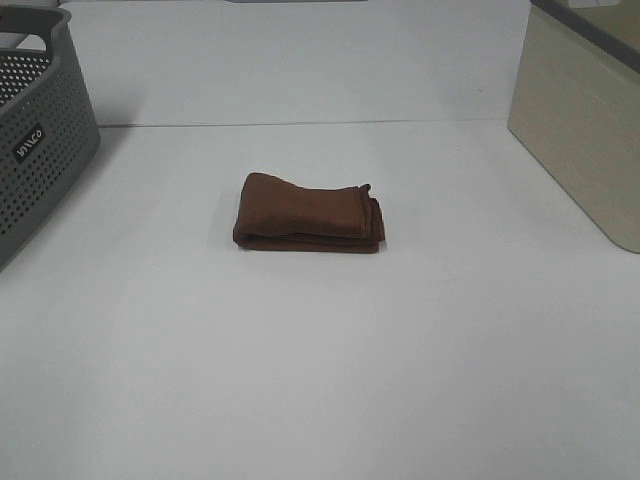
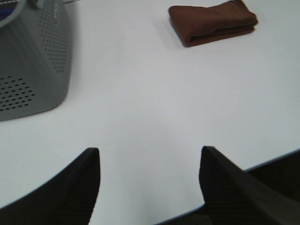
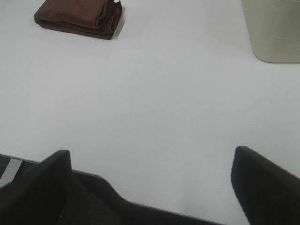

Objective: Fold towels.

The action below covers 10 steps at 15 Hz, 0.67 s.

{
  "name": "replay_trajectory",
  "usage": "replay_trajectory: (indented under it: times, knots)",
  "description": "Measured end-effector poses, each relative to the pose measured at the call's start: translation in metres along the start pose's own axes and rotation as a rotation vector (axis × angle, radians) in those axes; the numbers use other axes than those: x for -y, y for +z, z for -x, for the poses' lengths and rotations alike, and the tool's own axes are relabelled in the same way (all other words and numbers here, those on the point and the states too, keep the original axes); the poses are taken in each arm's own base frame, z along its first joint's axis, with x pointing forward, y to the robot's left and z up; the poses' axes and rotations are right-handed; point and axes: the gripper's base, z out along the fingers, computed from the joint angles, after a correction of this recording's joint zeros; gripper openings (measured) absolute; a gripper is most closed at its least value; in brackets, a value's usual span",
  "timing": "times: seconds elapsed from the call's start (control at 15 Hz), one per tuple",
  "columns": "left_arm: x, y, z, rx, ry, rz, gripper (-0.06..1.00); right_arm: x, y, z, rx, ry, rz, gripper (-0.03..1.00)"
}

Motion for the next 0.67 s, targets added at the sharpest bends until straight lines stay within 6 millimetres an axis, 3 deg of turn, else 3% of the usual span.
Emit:
replay_trajectory:
  times: [0.2, 0.67]
  knots:
    - [0.000, -0.003, -0.002, 0.036, -0.069, 0.127, 0.60, 0.000, 0.000, 0.000, 0.001, 0.000, 0.000, 0.86]
    - [0.003, -0.011, -0.007, 0.101, -0.061, 0.145, 0.60, 0.000, -0.005, -0.004, 0.057, 0.074, -0.100, 0.86]
